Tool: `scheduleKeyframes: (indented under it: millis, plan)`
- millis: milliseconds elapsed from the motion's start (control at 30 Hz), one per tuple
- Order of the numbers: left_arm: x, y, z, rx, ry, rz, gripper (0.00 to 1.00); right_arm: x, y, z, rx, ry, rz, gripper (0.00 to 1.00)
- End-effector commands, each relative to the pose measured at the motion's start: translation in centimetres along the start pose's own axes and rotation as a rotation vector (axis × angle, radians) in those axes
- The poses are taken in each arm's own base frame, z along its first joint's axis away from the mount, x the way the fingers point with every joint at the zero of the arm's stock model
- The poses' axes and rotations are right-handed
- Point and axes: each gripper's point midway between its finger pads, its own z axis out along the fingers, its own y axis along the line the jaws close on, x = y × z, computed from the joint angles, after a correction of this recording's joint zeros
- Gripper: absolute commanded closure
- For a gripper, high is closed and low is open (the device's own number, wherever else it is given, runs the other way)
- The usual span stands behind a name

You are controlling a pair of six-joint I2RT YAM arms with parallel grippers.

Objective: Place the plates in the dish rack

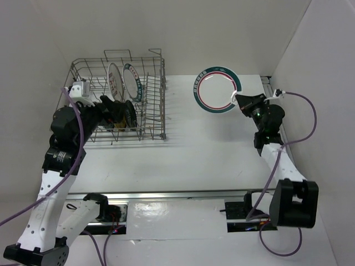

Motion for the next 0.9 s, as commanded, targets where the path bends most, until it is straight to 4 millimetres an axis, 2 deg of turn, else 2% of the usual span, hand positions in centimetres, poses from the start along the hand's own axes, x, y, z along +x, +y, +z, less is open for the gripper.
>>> scheduleKeyframes:
  millis: [0,33,67,100,133,167,200,300,467,500,733,833,867]
  plan:
    - [-1.5,-3.4,-0.3,0.177,-0.027,-0.002,0.0,-1.1,6.4,-1.8,-0.165,-0.018,-0.078,1.0]
    - [-1.3,-3.9,-0.1,0.207,-0.017,0.0,0.0,-1.7,8.2,-2.5,-0.218,-0.03,-0.095,1.0]
    - [-0.8,-4.2,0.2,0.227,0.008,-0.012,0.0,-0.7,9.5,-2.7,-0.26,0.005,-0.112,1.0]
    - [-0.8,-5.0,0.0,0.274,0.012,-0.007,0.0,-0.6,11.3,-3.2,-0.317,0.021,-0.143,1.0]
    - [-0.8,-5.4,0.2,0.294,0.017,-0.014,0.0,-0.3,12.1,-3.3,-0.344,0.037,-0.157,1.0]
    - [-0.1,-5.7,0.1,0.321,0.04,-0.015,0.0,1.0,13.1,-3.7,-0.391,0.072,-0.181,1.0]
    - [0.0,-5.8,0.3,0.333,0.043,-0.014,0.0,0.9,14.7,-4.0,-0.439,0.074,-0.203,1.0]
    - [0.1,-6.3,0.3,0.364,0.046,-0.02,0.0,2.7,17.2,-4.8,-0.532,0.122,-0.257,1.0]
    - [0.7,-6.3,0.7,0.373,0.074,-0.034,0.0,5.0,20.0,-6.0,-0.65,0.171,-0.302,1.0]
    - [0.8,-6.5,0.6,0.384,0.079,-0.033,0.0,4.9,20.7,-6.2,-0.671,0.164,-0.306,1.0]
    - [1.2,-6.9,0.9,0.409,0.102,-0.044,0.0,6.4,22.3,-6.9,-0.727,0.193,-0.314,1.0]
    - [1.4,-7.2,0.9,0.433,0.113,-0.043,0.0,6.2,23.5,-7.2,-0.75,0.176,-0.322,1.0]
    - [1.6,-7.3,0.9,0.443,0.118,-0.051,0.0,6.5,23.0,-6.7,-0.727,0.187,-0.316,1.0]
